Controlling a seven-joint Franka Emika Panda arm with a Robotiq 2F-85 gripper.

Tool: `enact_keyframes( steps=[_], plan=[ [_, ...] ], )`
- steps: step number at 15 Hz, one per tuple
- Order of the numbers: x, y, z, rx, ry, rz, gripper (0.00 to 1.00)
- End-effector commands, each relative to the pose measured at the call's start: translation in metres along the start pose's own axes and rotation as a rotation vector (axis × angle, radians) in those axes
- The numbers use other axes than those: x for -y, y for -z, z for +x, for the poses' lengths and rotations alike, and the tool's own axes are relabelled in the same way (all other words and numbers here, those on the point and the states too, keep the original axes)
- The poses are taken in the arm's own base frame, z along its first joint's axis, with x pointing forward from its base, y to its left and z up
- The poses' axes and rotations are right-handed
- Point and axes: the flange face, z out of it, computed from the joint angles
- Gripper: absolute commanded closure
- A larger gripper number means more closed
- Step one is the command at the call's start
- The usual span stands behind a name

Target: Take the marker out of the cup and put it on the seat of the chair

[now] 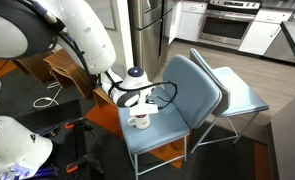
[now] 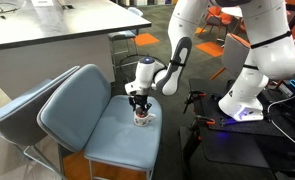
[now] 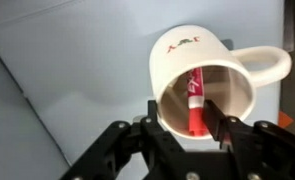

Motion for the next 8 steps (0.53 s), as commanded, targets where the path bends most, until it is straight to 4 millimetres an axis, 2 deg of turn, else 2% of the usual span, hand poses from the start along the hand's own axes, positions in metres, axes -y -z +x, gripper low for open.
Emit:
enact_keyframes(
  steps=[1,8],
  plan=[
    [0.009,-0.001,-0.003,-0.013,0.001,-0.02,0.52],
    [0.007,0.012,-0.014,0.008,-0.006,-0.063,0.49]
  ],
)
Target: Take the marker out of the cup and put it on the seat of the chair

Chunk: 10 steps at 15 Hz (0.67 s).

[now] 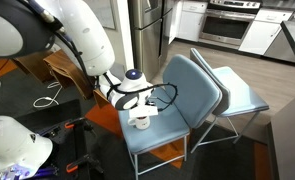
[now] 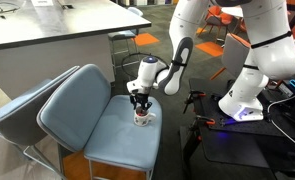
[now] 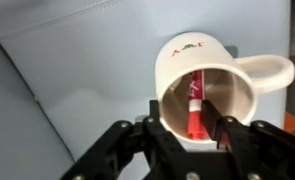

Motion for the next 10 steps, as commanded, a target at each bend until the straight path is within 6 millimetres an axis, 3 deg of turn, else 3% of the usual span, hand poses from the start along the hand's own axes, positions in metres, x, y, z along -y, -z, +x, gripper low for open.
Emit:
enact_keyframes(
  steps=[1,10],
  plan=[
    [0.004,0.011,-0.002,0.015,-0.003,-0.024,0.49],
    [0.004,0.026,-0.002,0.028,0.012,-0.049,0.49]
  ],
)
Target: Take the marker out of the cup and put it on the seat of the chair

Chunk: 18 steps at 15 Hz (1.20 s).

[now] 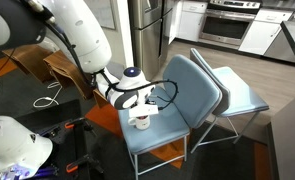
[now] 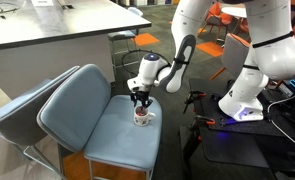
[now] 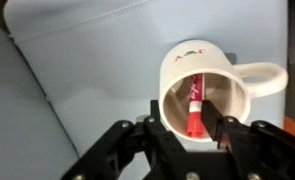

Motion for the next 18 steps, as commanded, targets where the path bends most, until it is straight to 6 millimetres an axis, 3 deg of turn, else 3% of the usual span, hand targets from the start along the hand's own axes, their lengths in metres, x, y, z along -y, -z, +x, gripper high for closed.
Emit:
enact_keyframes(
  steps=[1,10,18],
  plan=[
    [0.007,0.013,0.002,0.004,0.0,-0.019,0.49],
    [0.013,0.0,0.005,-0.008,-0.005,0.027,0.59],
    [0.009,-0.025,0.004,-0.038,-0.022,0.08,0.6]
  ],
)
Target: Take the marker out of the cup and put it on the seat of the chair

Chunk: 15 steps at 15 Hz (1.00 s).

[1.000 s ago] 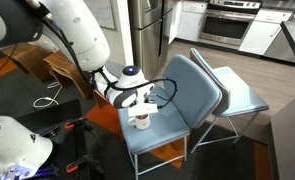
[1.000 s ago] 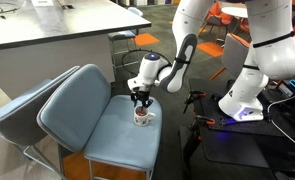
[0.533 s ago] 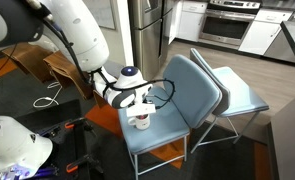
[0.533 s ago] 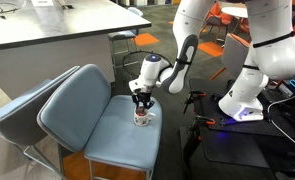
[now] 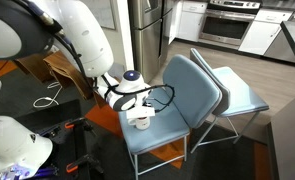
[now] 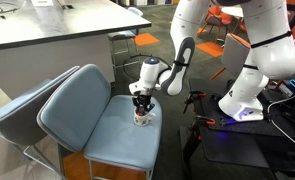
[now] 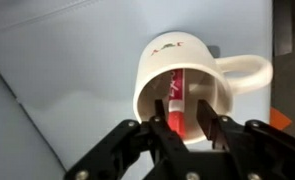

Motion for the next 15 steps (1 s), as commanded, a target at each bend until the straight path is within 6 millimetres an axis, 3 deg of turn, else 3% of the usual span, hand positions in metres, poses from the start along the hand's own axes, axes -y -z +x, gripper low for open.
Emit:
enact_keyframes(
  steps=[1,6,7,8,11,15],
  plan=[
    [-0.009,-0.01,-0.001,-0.01,-0.012,0.027,0.59],
    [-0.017,-0.025,-0.003,-0.023,-0.002,0.039,0.6],
    [-0.018,-0.027,-0.003,-0.028,0.003,0.038,0.76],
    [-0.019,-0.028,-0.004,-0.026,0.013,0.037,0.85],
    [-0.017,-0.025,-0.002,-0.005,0.024,0.031,1.0],
    [-0.016,-0.007,0.006,-0.003,0.029,0.022,0.95]
  ],
)
